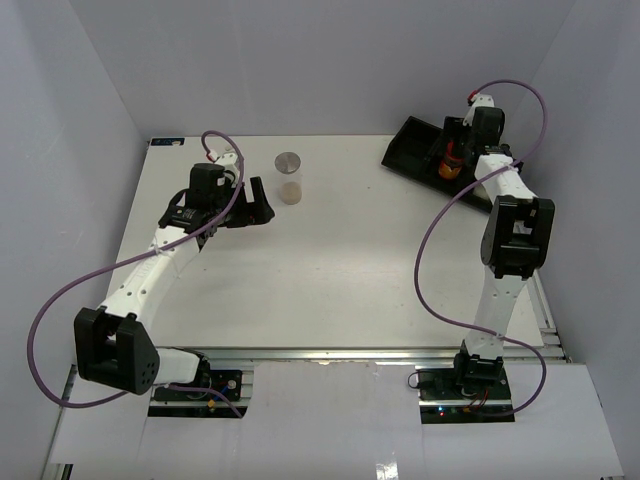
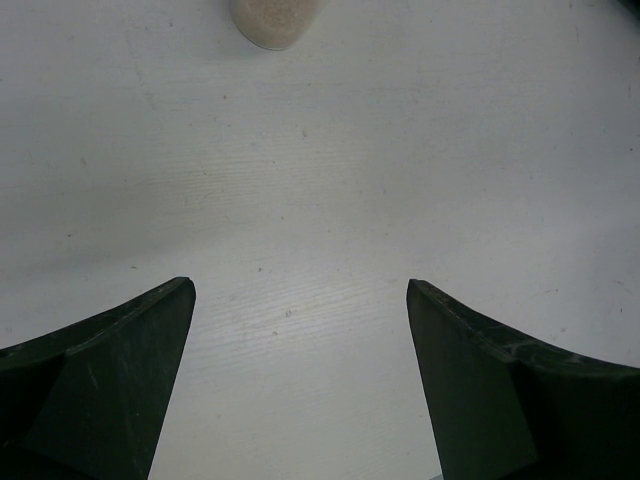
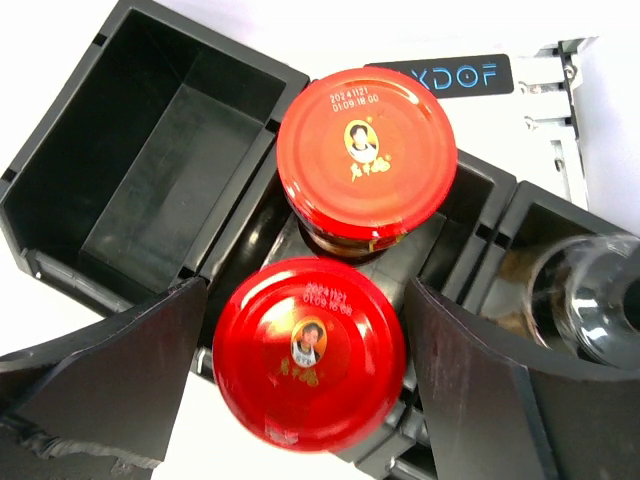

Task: Organize the condiment bottles

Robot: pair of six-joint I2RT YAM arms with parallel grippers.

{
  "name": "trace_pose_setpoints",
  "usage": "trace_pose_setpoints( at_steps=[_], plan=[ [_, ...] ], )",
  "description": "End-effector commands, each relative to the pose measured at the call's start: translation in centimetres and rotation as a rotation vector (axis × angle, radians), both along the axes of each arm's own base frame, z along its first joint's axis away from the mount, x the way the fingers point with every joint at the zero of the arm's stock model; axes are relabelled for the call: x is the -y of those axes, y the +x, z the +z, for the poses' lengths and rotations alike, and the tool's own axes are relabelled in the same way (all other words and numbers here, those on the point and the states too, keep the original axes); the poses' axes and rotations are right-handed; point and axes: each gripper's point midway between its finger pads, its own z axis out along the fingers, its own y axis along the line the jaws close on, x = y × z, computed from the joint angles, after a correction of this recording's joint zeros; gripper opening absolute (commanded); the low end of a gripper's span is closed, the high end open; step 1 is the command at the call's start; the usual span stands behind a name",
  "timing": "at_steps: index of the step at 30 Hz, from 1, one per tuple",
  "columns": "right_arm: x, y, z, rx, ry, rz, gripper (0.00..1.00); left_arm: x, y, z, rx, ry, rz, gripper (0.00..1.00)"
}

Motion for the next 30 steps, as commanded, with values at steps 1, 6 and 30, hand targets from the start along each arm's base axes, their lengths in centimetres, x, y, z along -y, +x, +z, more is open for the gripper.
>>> trace_pose_setpoints(
  at_steps=[1, 6, 30],
  plan=[
    [0.4, -1.2, 9.3, 0.113, -0.016, -0.023, 0.87, -0.4, 0.1, 2.1, 0.06, -0.004, 0.01, 0.98],
    [-2.1, -4.2, 13.0, 0.133, 0.068, 0.054, 0.95, 0.4, 1.1, 3.4, 0.057, -0.033, 0.001, 0.98],
    [-40.1, -12.2, 15.1, 0.345, 0.112, 0.949, 0.92, -2.6, -2.7, 3.2, 0.048, -0.045, 0.087, 0.98]
  ],
)
